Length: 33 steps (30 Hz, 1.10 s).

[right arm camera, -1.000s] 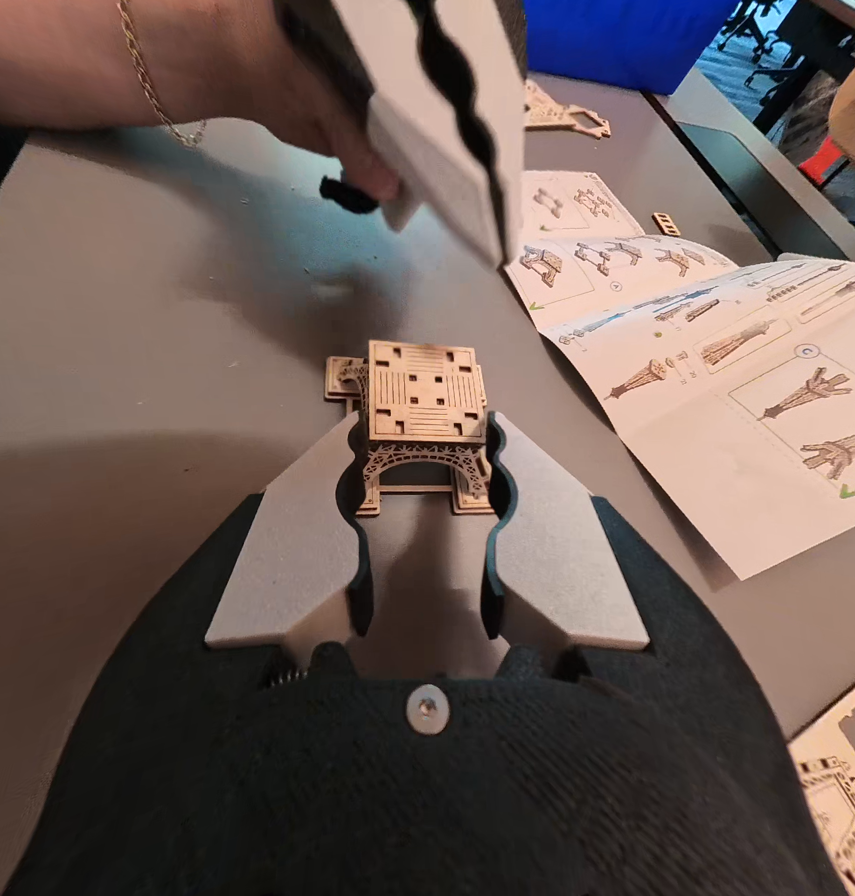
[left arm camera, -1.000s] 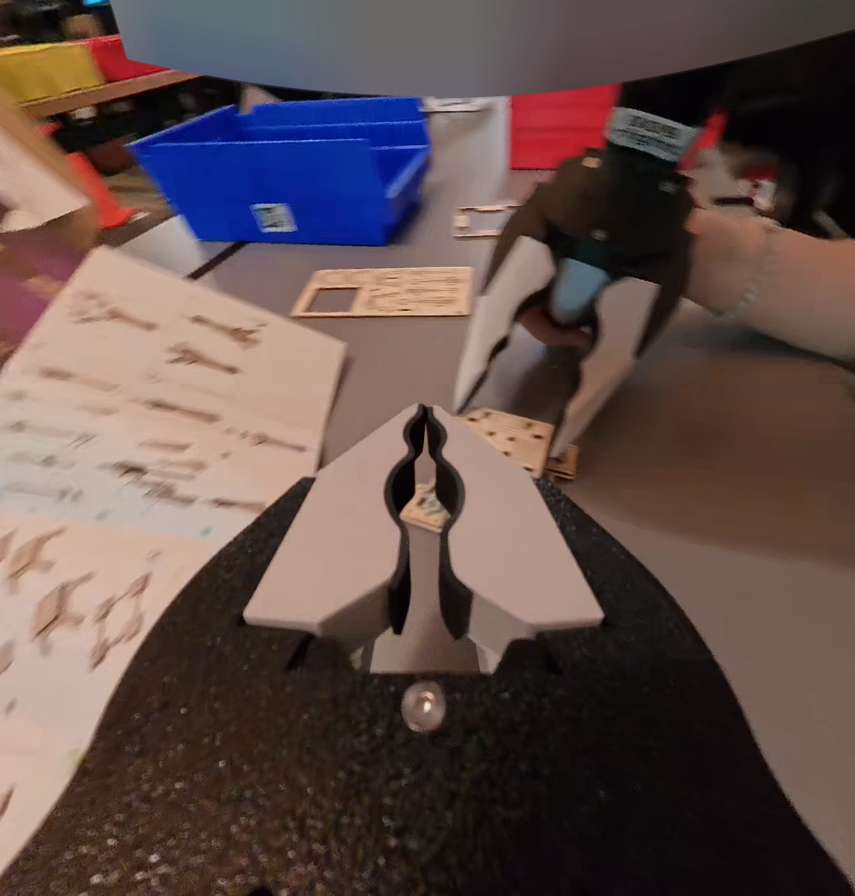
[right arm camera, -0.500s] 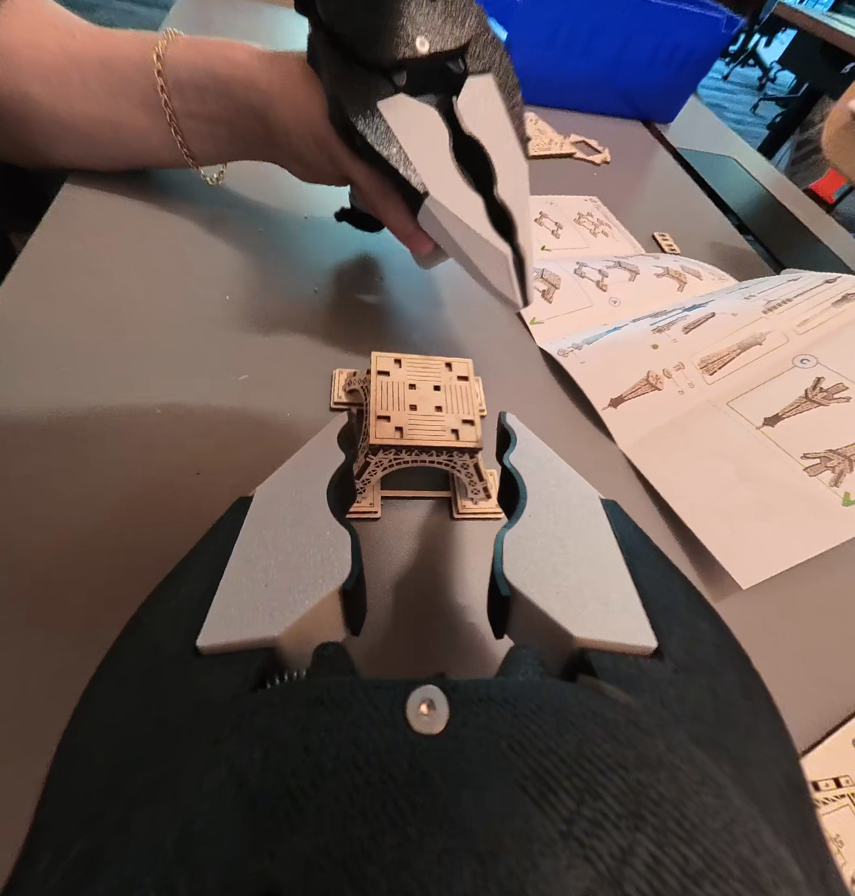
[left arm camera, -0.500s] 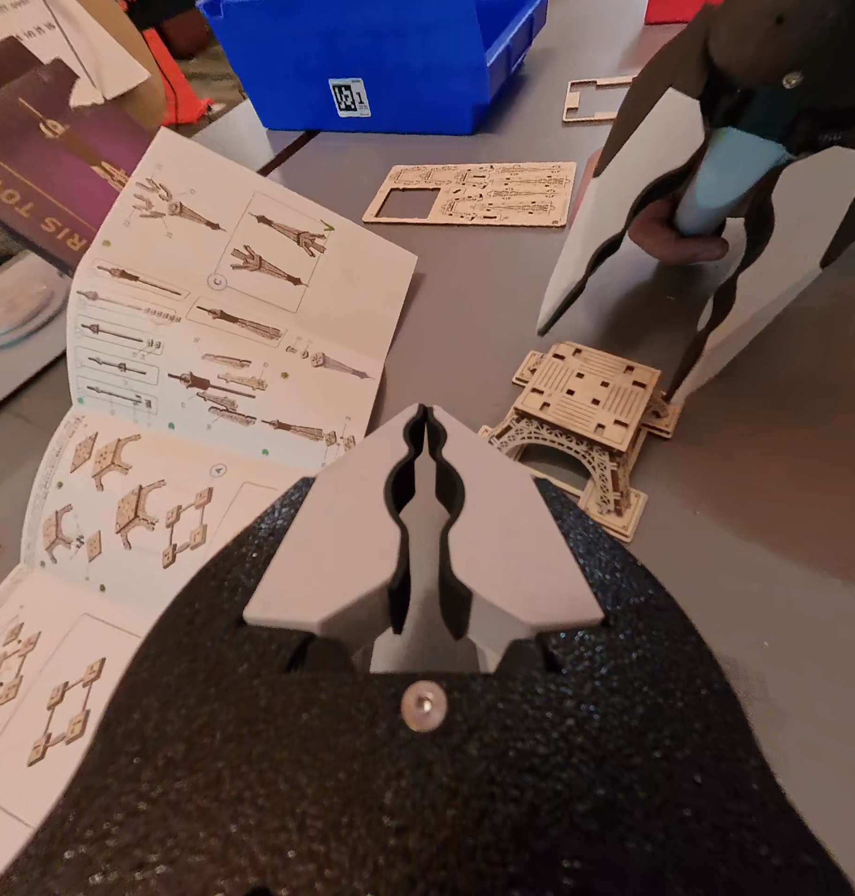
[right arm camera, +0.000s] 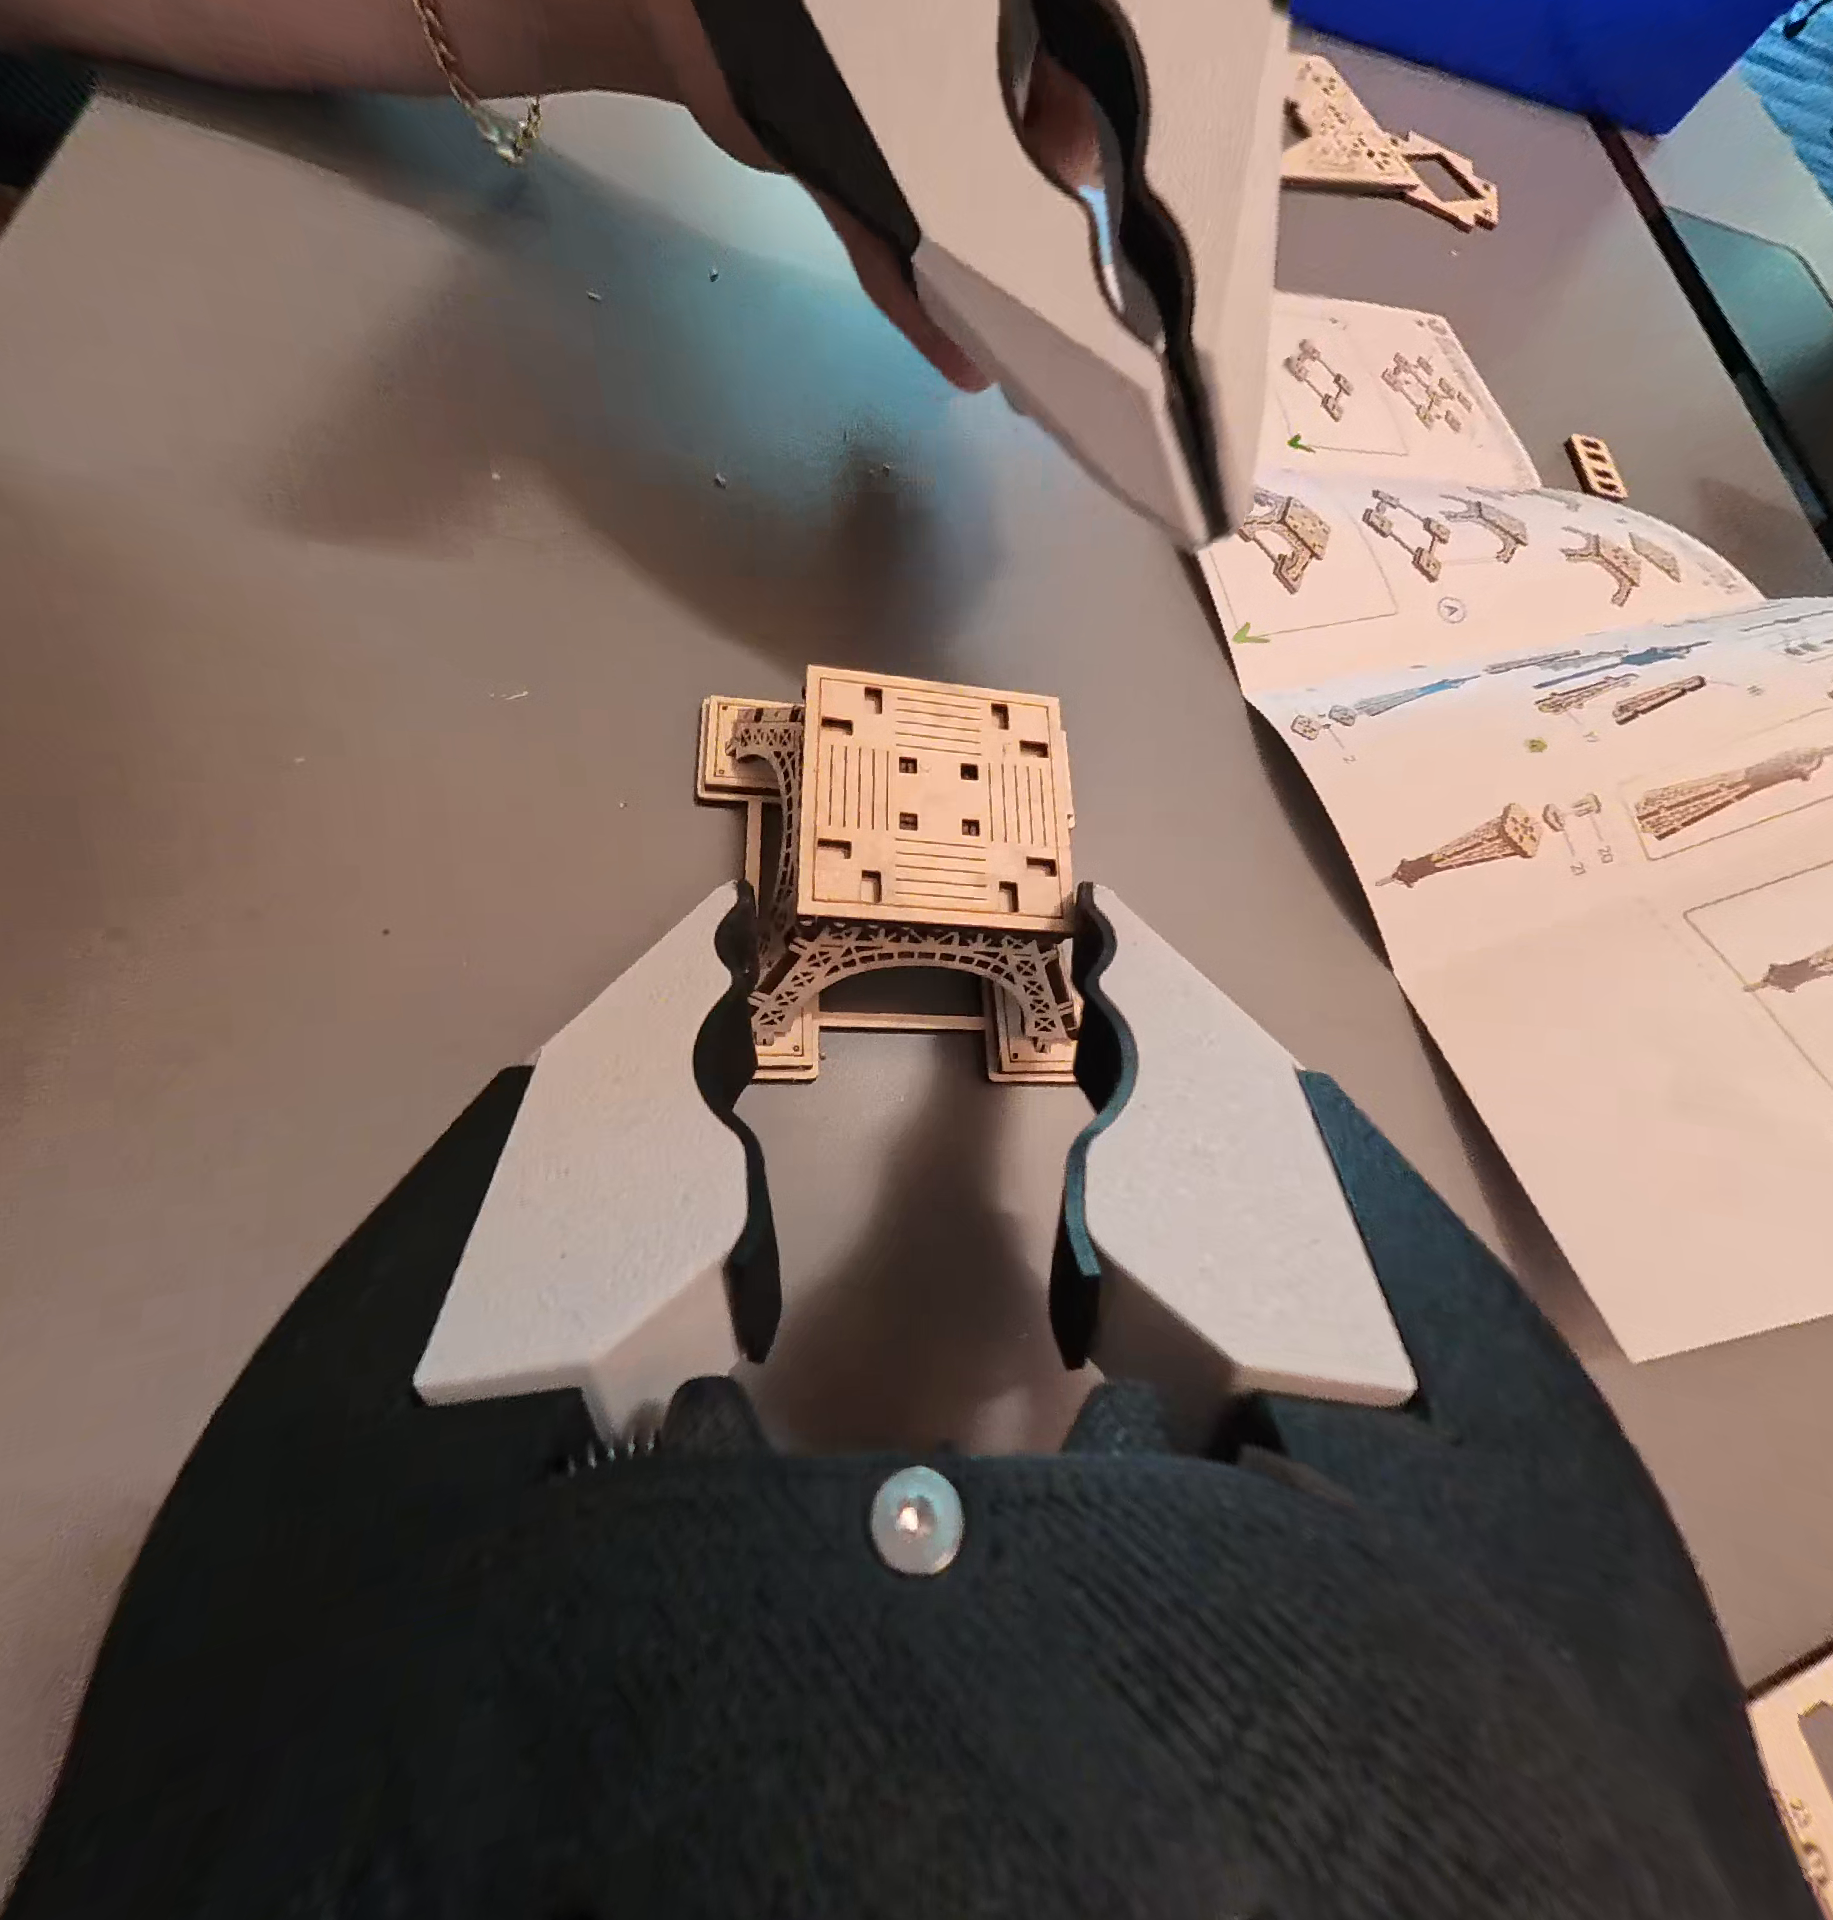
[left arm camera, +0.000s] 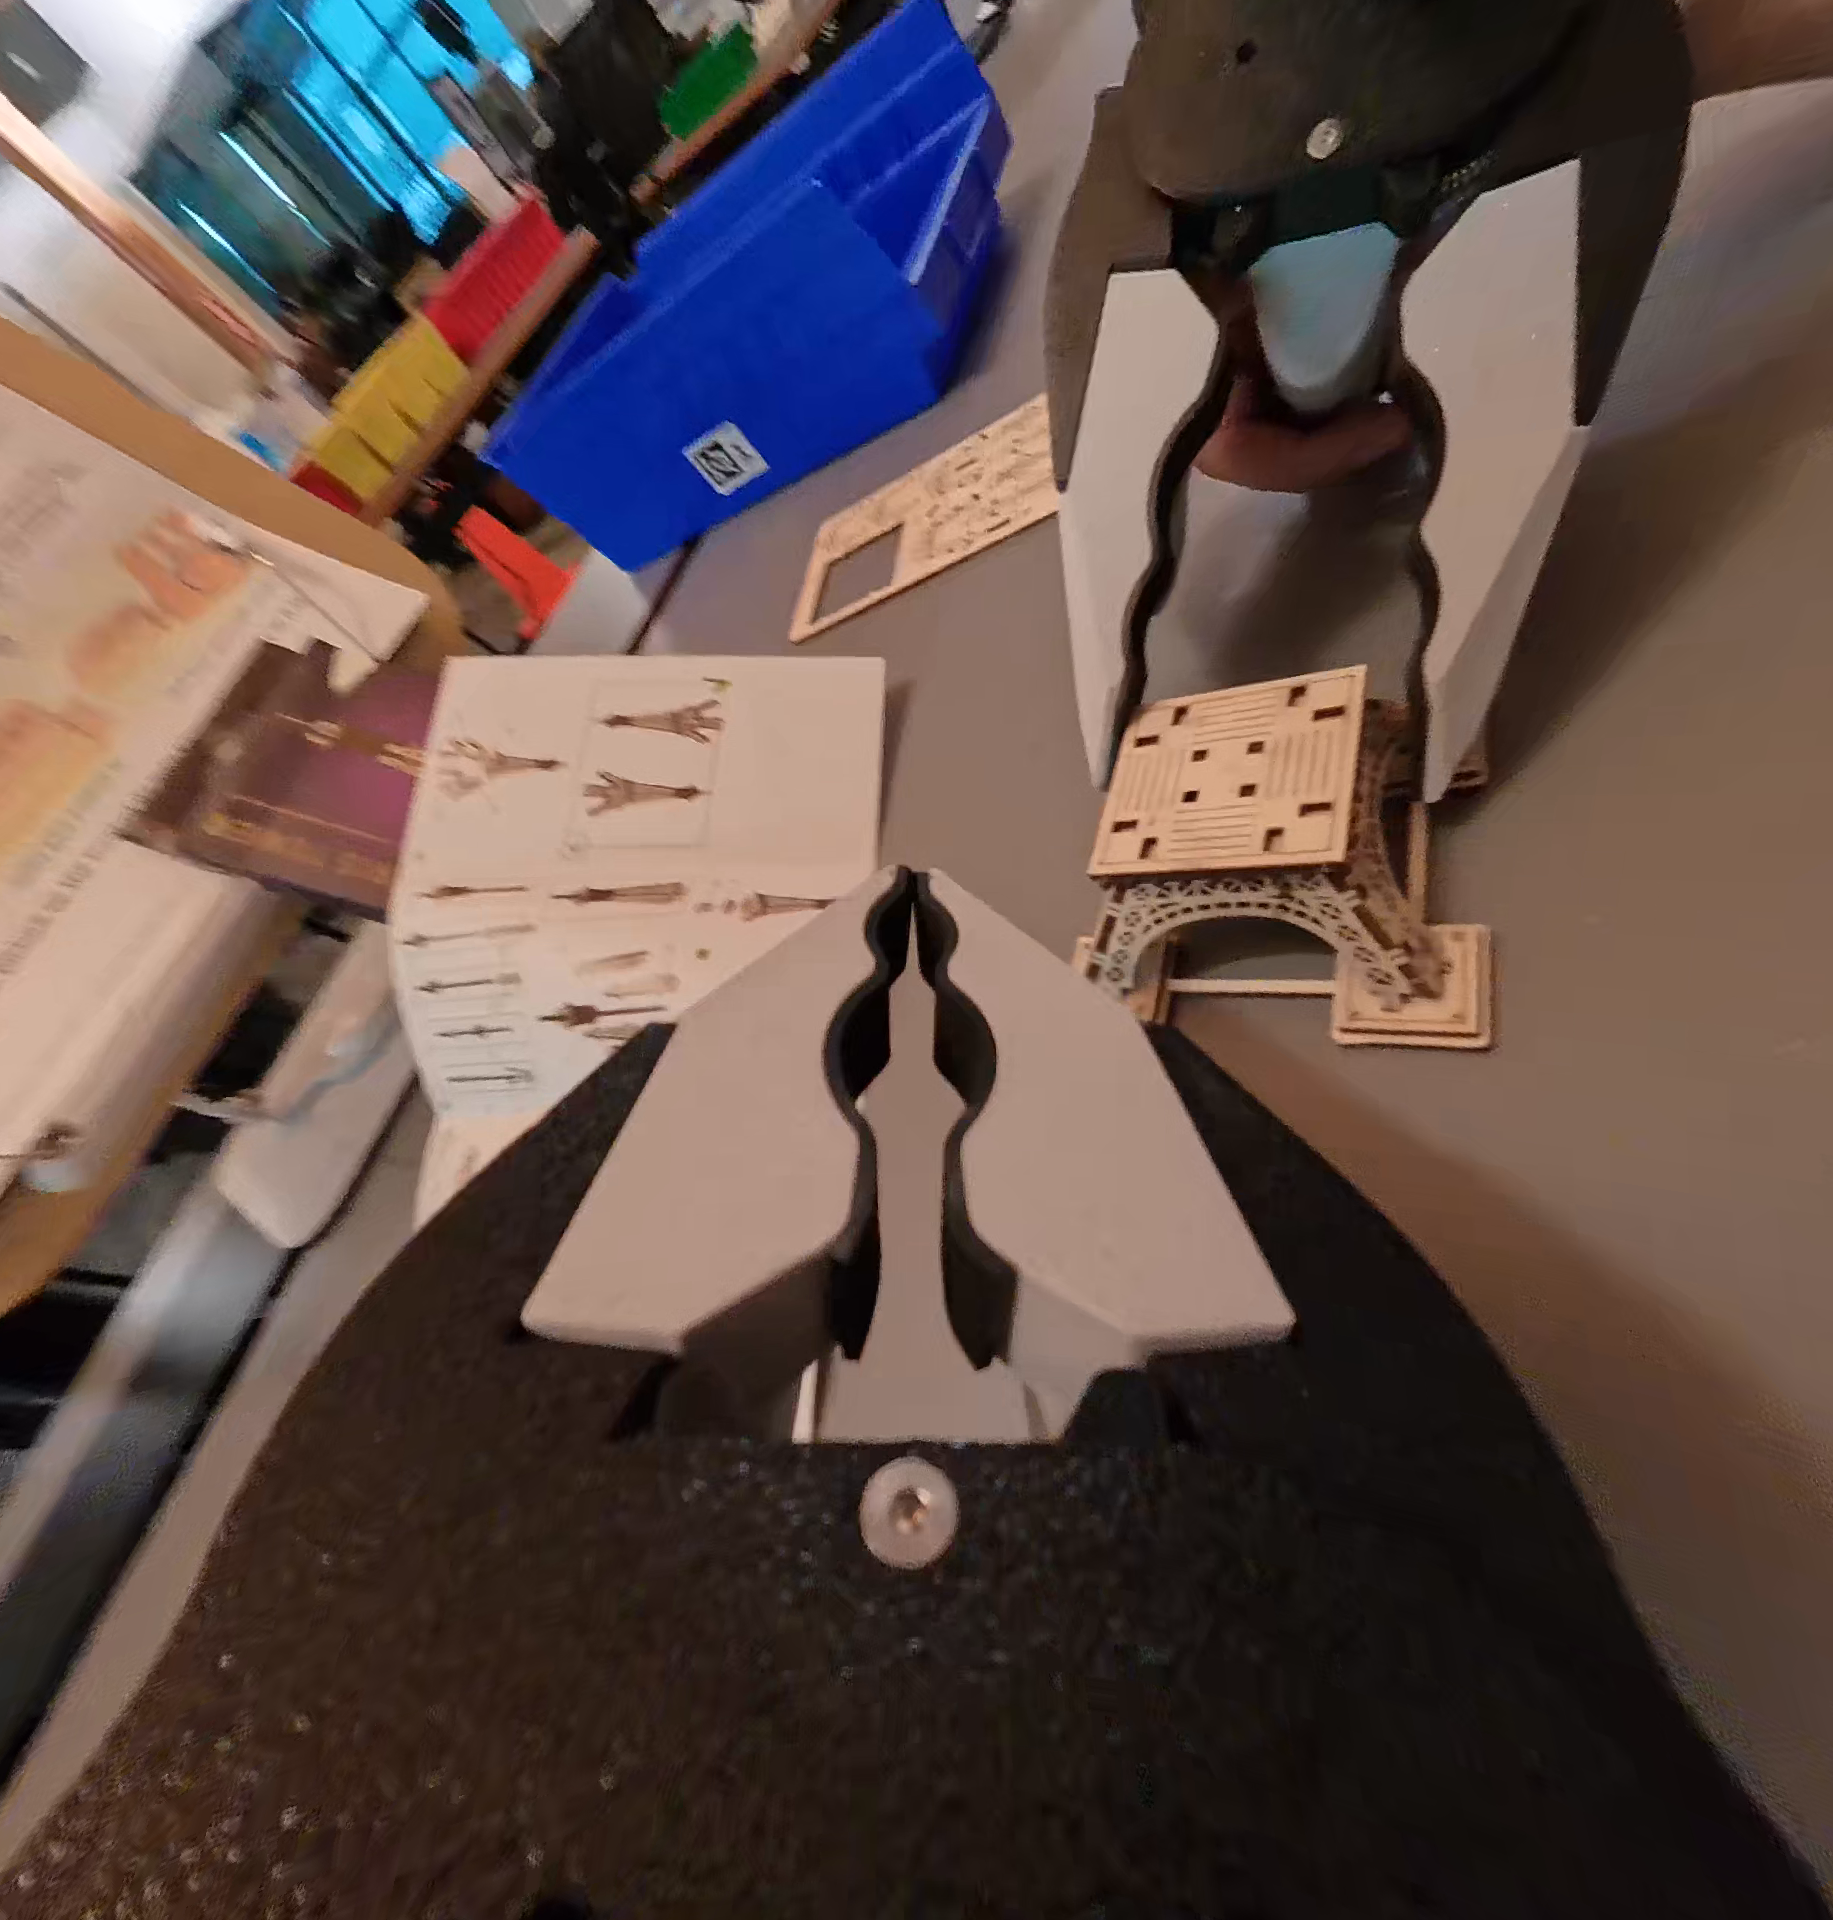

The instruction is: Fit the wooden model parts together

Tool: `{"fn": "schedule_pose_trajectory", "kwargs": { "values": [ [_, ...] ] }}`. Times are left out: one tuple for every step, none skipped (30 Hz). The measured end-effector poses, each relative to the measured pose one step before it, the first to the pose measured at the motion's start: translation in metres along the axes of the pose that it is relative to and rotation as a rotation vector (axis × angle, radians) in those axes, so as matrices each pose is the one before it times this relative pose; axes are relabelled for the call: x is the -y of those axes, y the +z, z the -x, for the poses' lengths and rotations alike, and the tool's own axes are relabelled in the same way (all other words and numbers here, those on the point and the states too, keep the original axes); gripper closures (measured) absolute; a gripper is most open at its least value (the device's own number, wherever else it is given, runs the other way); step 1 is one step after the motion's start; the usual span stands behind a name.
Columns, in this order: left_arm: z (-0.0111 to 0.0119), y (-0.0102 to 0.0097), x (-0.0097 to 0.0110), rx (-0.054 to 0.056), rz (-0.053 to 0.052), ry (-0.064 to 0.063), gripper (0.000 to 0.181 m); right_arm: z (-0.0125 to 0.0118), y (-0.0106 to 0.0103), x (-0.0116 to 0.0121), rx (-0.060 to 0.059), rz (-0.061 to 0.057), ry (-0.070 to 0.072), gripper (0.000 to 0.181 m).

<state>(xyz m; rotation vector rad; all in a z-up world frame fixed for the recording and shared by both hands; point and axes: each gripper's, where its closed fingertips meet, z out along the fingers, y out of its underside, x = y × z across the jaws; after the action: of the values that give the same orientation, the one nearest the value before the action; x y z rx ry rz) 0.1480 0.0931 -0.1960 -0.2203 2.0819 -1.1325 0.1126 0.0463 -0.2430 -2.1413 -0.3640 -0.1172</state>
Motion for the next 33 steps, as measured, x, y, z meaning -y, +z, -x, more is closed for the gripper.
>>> {"fn": "schedule_pose_trajectory", "kwargs": {
  "values": [
    [0.00218,-0.00166,0.00177,0.0298,-0.0006,0.0427,0.181,-0.00049,0.00016,0.00009,-0.0054,-0.0002,-0.0063,0.122],
    [-0.00083,-0.00153,0.00333,0.0142,-0.0053,0.0558,0.181,-0.00193,0.00027,-0.00023,-0.0135,0.0005,-0.0056,0.122],
    [-0.00191,-0.00147,0.00474,0.0132,-0.0111,0.0616,0.181,-0.00370,0.00012,-0.00032,-0.0259,0.0008,-0.0067,0.121],
    [-0.00257,-0.00121,0.00559,0.0117,-0.0125,0.0612,0.181,-0.00392,0.00012,-0.00061,-0.0296,0.0018,-0.0092,0.121],
    [-0.00367,-0.00075,0.00691,0.0035,-0.0174,0.0497,0.181,-0.00221,0.00026,-0.00094,-0.0205,0.0044,-0.0107,0.120],
    [-0.00201,-0.00013,0.00742,0.0112,-0.0205,0.0319,0.181,0.00012,0.00056,-0.00091,-0.0050,0.0057,-0.0106,0.119],
    [-0.00037,0.00031,0.00684,0.0177,-0.0169,0.0241,0.181,0.00026,0.00069,-0.00086,-0.0032,0.0067,-0.0086,0.118],
    [-0.00076,0.00049,0.00497,0.0131,-0.0087,0.0287,0.181,0.00003,0.00051,-0.00049,-0.0023,0.0040,-0.0044,0.118],
    [-0.00092,0.00073,0.00245,0.0096,0.0026,0.0332,0.181,0.00004,0.00009,-0.00019,0.0004,0.0002,-0.0011,0.117],
    [-0.00095,0.00073,0.00026,0.0065,0.0108,0.0327,0.181,-0.00008,-0.00012,0.00006,0.0018,-0.0007,0.0013,0.117],
    [-0.00174,0.00078,-0.00083,-0.0021,0.0122,0.0269,0.181,-0.00010,0.00007,-0.00009,0.0002,-0.0002,-0.0010,0.117],
    [-0.00240,0.00071,-0.00121,-0.0095,0.0105,0.0169,0.181,-0.00013,-0.00016,-0.00007,-0.0013,-0.0007,-0.0031,0.118],
    [-0.00133,0.00063,-0.00149,-0.0044,0.0081,0.0076,0.181,-0.00020,-0.00017,-0.00023,-0.0006,-0.0003,-0.0014,0.118],
    [-0.00022,0.00032,-0.00137,-0.0002,0.0071,0.0062,0.181,-0.00039,-0.00006,-0.00017,0.0000,0.0004,0.0016,0.118],
    [0.00011,-0.00003,-0.00131,0.0008,0.0088,0.0119,0.181,-0.00021,-0.00001,-0.00033,0.0011,0.0001,0.0007,0.118],
    [0.00116,-0.00017,-0.00111,0.0083,0.0077,0.0129,0.181,-0.00012,-0.00003,-0.00008,0.0012,-0.0006,-0.0004,0.118],
    [0.00101,-0.00005,-0.00105,0.0092,0.0031,0.0074,0.181,0.00001,0.00000,-0.00008,0.0006,-0.0004,-0.0017,0.118],
    [0.00027,0.00021,-0.00157,0.0025,0.0056,0.0074,0.181,-0.00004,0.00000,-0.00003,0.0000,-0.0005,-0.0025,0.118],
    [0.00045,0.00024,-0.00252,0.0036,0.0142,0.0104,0.181,0.00007,0.00004,-0.00002,-0.0005,0.0001,-0.0011,0.118],
    [0.00052,0.00030,-0.00253,0.0040,0.0167,0.0119,0.181,0.00003,-0.00004,-0.00007,-0.0009,0.0001,-0.0012,0.118],
    [0.00015,0.00026,-0.00149,0.0031,0.0108,0.0098,0.181,-0.00008,0.00011,0.00001,-0.0013,0.0003,-0.0015,0.117],
    [-0.00004,0.00031,-0.00032,0.0022,0.0009,0.0052,0.181,0.00008,0.00007,-0.00013,-0.0008,0.0004,-0.0010,0.117],
    [-0.00033,0.00005,0.00027,-0.0002,-0.0017,0.0041,0.181,0.00001,0.00001,0.00002,0.0000,-0.0002,0.0000,0.117],
    [0.00025,-0.00006,0.00041,0.0024,0.0002,0.0047,0.181,0.00002,-0.00001,-0.00006,0.0006,0.0002,0.0005,0.117],
    [0.00055,-0.00012,0.00038,0.0033,-0.0003,0.0022,0.181,0.00000,0.00007,-0.00001,0.0005,0.0002,0.0005,0.117],
    [-0.00003,-0.00001,0.00044,-0.0001,-0.0016,-0.0001,0.181,0.00006,-0.00001,-0.00001,0.0003,0.0001,0.0002,0.117],
    [-0.00027,0.00002,0.00018,-0.0021,0.0002,0.0015,0.181,-0.00004,0.00000,-0.00004,0.0003,0.0001,0.0002,0.117],
    [-0.00004,-0.00004,-0.00004,0.0005,0.0025,0.0044,0.181,-0.00005,0.00008,0.00000,0.0003,0.0001,0.0003,0.117],
    [0.00017,0.00005,0.00010,0.0024,0.0007,0.0046,0.181,0.00004,-0.00006,0.00007,0.0002,0.0001,0.0005,0.117],
    [-0.00037,0.00009,0.00036,-0.0014,-0.0013,0.0018,0.181,-0.00004,0.00008,-0.00001,0.0002,0.0002,0.0005,0.117],
    [-0.00075,0.00022,0.00002,-0.0042,0.0002,0.0002,0.181,0.00001,0.00000,-0.00001,0.0000,0.0000,0.0001,0.117],
    [-0.00015,0.00021,-0.00007,-0.0001,0.0020,0.0011,0.181,-0.00001,0.00006,-0.00007,-0.0002,-0.0001,-0.0002,0.117],
    [0.00011,0.00011,0.00007,0.0011,0.0004,0.0012,0.181,-0.00001,0.00000,0.00000,0.0000,0.0000,0.0000,0.117]
  ]
}}
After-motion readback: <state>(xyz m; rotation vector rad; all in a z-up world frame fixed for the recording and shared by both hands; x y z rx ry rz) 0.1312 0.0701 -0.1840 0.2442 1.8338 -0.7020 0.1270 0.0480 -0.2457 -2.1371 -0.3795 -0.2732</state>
